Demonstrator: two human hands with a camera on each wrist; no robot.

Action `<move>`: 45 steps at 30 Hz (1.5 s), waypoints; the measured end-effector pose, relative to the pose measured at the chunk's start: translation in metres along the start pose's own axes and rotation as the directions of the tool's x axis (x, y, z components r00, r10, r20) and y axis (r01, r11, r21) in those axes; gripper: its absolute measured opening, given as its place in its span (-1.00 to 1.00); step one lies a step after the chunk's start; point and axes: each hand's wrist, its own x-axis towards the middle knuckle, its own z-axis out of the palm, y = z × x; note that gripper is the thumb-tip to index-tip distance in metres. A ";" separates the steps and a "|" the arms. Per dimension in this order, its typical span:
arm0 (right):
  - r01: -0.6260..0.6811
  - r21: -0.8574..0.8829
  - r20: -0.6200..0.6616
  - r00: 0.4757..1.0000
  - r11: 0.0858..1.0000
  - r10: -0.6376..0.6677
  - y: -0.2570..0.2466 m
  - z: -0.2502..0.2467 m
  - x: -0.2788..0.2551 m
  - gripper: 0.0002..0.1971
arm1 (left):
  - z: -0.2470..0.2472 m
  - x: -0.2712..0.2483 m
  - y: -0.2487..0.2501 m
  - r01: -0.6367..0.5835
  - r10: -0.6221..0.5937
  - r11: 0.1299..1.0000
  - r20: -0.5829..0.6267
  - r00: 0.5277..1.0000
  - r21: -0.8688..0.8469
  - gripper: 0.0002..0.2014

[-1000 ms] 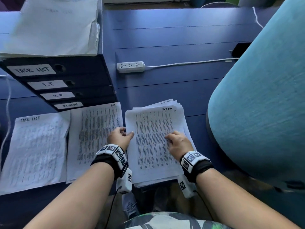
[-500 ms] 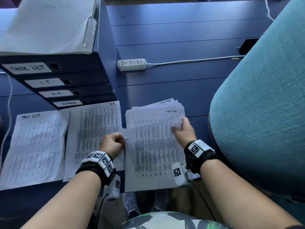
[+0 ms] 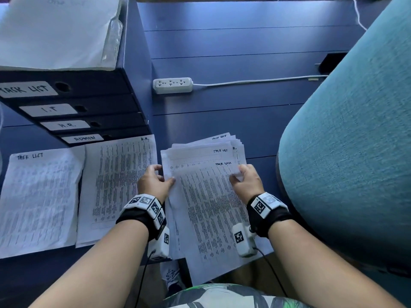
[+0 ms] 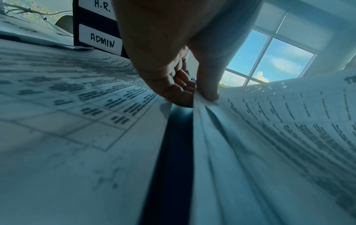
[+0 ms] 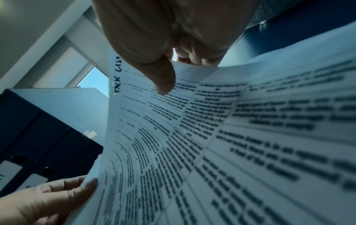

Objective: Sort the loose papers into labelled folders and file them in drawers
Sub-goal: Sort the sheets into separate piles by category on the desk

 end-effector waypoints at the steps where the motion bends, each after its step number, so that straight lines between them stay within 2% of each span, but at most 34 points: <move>1: 0.005 0.008 0.000 1.000 1.000 -0.005 0.000 -0.001 -0.001 -0.73 | 0.000 0.000 0.000 0.004 -0.004 1.000 -0.011 1.000 0.000 -0.54; 6: 0.033 0.008 -0.005 0.999 0.999 -0.033 -0.002 -0.003 -0.002 -0.73 | -0.005 0.003 -0.005 0.033 -0.035 0.997 -0.030 0.999 -0.071 -0.63; 11: 0.051 -0.011 -0.044 0.998 0.999 -0.052 -0.008 -0.003 0.000 -0.92 | -0.008 0.005 -0.014 0.067 -0.071 0.986 -0.021 0.997 -0.154 -0.68; 13: 0.037 0.004 -0.086 0.996 0.999 -0.036 -0.009 -0.002 0.003 -0.91 | -0.010 0.005 -0.015 0.061 -0.065 0.989 -0.030 0.997 -0.136 -0.70; 16: -0.020 0.076 -0.068 0.997 0.997 0.025 -0.007 -0.003 0.008 -0.93 | -0.013 0.006 -0.015 0.063 -0.068 0.995 -0.054 0.996 -0.081 -0.76; 20: -0.035 0.136 -0.031 0.999 0.990 0.039 -0.006 -0.006 0.007 -0.83 | -0.012 0.007 -0.017 0.032 -0.035 0.991 -0.017 0.999 -0.134 -0.82; 22: -0.021 0.167 -0.023 0.999 0.986 0.025 -0.007 -0.005 0.007 -0.78 | -0.010 0.004 -0.016 -0.008 0.001 0.986 -0.041 0.999 -0.169 -0.88; 24: 0.014 0.144 -0.061 0.998 0.989 -0.006 -0.009 -0.004 0.006 -0.83 | -0.011 0.002 -0.016 -0.049 0.032 0.977 -0.082 0.996 -0.210 -0.93; 25: 0.032 0.147 -0.079 0.997 0.989 -0.020 -0.010 -0.004 0.006 -0.94 | -0.012 0.002 -0.016 -0.048 0.028 0.966 -0.083 0.996 -0.253 -0.93; 28: 0.047 0.251 -0.069 0.997 0.967 -0.031 -0.012 -0.004 0.006 -0.75 | -0.015 0.002 -0.018 -0.027 0.021 0.928 -0.021 1.000 -0.372 -0.72; 30: 0.022 0.357 -0.033 0.999 0.934 -0.011 -0.013 -0.003 0.006 -0.81 | -0.017 0.003 -0.020 -0.030 0.056 0.924 0.057 0.997 -0.380 -0.65; 33: -0.028 0.444 0.062 0.998 0.896 0.001 -0.020 -0.004 0.002 -0.86 | -0.018 0.002 -0.019 -0.024 0.074 0.943 0.140 0.987 -0.331 -0.67; 36: -0.008 0.397 0.042 0.999 0.918 -0.010 -0.021 -0.004 -0.001 -0.81 | -0.017 0.005 -0.017 0.008 0.009 0.980 0.084 0.996 -0.200 -0.69; 38: -0.006 0.342 0.007 1.000 0.940 0.004 -0.014 0.000 -0.001 -0.55 | -0.016 0.007 -0.017 0.030 -0.022 0.992 0.064 0.998 -0.121 -0.72; 40: -0.029 0.359 0.006 1.000 0.933 0.029 -0.008 0.003 -0.001 -0.26 | -0.014 0.008 -0.015 0.055 -0.046 0.993 0.081 0.996 -0.108 -0.71; 41: -0.029 0.365 0.001 1.000 0.930 0.031 -0.006 0.004 -0.002 -0.23 | -0.013 0.007 -0.013 0.066 -0.055 0.991 0.091 0.994 -0.117 -0.72; 45: -0.008 0.345 -0.025 1.000 0.939 0.017 -0.002 0.001 0.000 -0.51 | -0.009 0.005 -0.006 0.057 -0.053 0.997 0.061 0.997 -0.061 -0.82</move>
